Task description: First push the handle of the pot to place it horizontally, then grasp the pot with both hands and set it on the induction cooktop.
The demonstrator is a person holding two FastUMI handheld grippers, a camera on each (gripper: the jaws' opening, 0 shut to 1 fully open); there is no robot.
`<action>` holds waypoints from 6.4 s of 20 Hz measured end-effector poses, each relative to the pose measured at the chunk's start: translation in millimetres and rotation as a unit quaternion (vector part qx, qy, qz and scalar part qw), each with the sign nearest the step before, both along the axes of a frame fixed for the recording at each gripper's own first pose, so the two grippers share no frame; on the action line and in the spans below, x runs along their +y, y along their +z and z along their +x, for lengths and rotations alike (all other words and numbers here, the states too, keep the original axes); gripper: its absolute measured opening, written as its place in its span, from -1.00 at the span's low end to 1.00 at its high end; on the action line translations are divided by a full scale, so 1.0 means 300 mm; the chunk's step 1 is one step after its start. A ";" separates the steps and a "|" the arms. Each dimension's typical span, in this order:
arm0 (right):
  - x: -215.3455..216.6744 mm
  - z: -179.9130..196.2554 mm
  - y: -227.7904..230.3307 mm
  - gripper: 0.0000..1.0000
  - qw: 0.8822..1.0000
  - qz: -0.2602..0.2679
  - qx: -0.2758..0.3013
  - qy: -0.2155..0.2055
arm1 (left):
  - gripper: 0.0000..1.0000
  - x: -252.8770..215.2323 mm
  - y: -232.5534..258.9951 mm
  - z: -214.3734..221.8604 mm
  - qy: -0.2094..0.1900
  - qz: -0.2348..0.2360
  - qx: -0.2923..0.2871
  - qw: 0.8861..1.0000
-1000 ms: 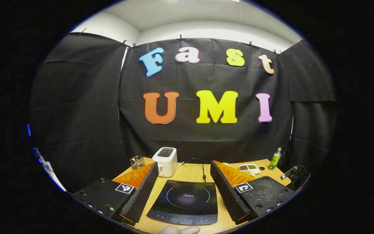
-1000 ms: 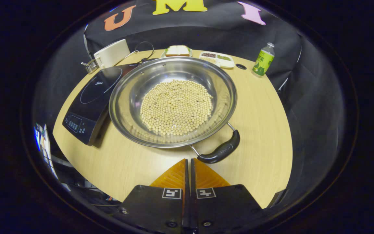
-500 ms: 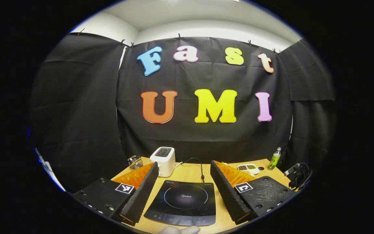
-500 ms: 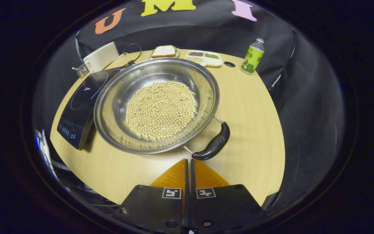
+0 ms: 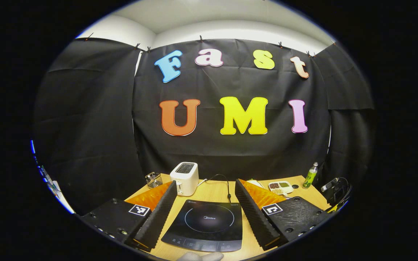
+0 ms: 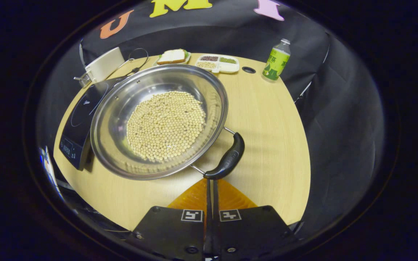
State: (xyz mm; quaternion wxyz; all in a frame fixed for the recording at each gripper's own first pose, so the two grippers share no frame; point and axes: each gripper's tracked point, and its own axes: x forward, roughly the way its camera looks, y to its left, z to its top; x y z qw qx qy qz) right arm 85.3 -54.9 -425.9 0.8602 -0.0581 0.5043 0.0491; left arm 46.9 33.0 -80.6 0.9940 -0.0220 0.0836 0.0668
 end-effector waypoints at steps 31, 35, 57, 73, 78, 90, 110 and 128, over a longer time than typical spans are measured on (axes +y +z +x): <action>-0.149 0.278 -0.001 -0.98 0.999 -0.008 -0.009 0.046 | 0.93 -0.187 -0.136 0.076 0.017 -0.024 0.036 0.999; -0.173 0.240 0.062 -0.98 0.999 0.004 -0.048 0.002 | 0.93 -0.204 -0.170 0.095 0.004 -0.029 0.028 0.999; -0.133 0.329 0.210 0.69 0.986 -0.023 -0.158 -0.047 | 0.94 -0.501 -0.730 0.382 -0.127 -0.041 0.169 0.977; -0.076 0.456 0.025 0.72 0.994 0.026 -0.099 -0.024 | 0.93 -0.599 -1.008 0.443 -0.108 -0.059 0.259 0.958; -0.076 0.461 -0.003 0.43 0.996 0.022 -0.086 -0.024 | 0.92 -0.642 -1.055 0.438 -0.118 -0.053 0.277 0.952; -0.086 0.463 -0.001 0.39 0.996 0.016 -0.074 -0.039 | 0.34 -0.595 -1.080 0.451 -0.092 -0.015 0.295 0.951; 0.058 0.375 0.285 0.20 0.992 0.044 -0.114 -0.042 | 0.22 -0.440 -0.833 0.410 -0.097 -0.027 0.255 0.962; 0.634 0.309 0.325 0.15 0.991 0.085 -0.098 -0.018 | 0.22 0.124 -0.793 0.333 -0.051 -0.020 0.255 0.965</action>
